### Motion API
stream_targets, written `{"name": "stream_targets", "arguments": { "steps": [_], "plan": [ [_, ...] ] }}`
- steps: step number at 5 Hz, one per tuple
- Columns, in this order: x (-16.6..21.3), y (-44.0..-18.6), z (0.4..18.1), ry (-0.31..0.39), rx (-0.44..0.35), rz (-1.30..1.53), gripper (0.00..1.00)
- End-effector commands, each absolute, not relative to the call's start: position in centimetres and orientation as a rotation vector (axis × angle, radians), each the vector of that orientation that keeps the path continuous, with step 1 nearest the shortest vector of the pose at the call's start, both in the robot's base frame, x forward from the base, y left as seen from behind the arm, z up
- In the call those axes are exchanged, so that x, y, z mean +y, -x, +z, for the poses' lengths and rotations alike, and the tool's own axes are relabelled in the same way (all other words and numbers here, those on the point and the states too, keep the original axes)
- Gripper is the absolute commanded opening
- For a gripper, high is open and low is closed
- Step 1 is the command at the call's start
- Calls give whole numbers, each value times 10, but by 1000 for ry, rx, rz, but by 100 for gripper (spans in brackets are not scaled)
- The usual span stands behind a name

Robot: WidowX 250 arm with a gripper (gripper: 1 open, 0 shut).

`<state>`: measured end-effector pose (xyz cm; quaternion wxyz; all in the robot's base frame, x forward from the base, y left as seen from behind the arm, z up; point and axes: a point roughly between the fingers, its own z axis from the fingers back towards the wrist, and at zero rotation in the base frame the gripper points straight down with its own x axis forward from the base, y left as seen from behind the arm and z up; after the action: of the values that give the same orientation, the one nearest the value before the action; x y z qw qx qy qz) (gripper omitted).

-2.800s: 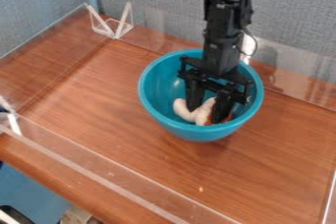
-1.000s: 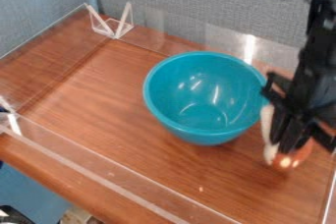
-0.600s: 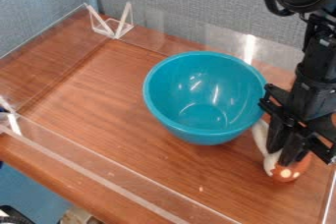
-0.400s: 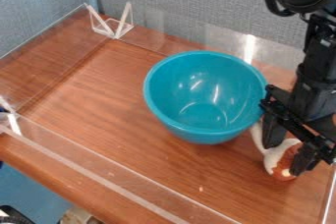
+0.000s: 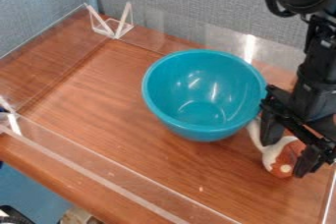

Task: Remove the mushroom from inside the blue bowl and put it on the table

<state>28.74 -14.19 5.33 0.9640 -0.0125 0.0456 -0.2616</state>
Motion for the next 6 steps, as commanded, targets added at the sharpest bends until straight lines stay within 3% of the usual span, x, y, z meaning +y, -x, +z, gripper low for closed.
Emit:
{"name": "stream_targets", "arguments": {
  "steps": [1,3,4,6],
  "plan": [
    [-144,-293,58,27,58,-534,100],
    [-143,-296,45,24,83,-526,100],
    [-143,-298,40,22,93,-524,0],
    [-140,-298,35,28,109,-516,0]
  ]
}}
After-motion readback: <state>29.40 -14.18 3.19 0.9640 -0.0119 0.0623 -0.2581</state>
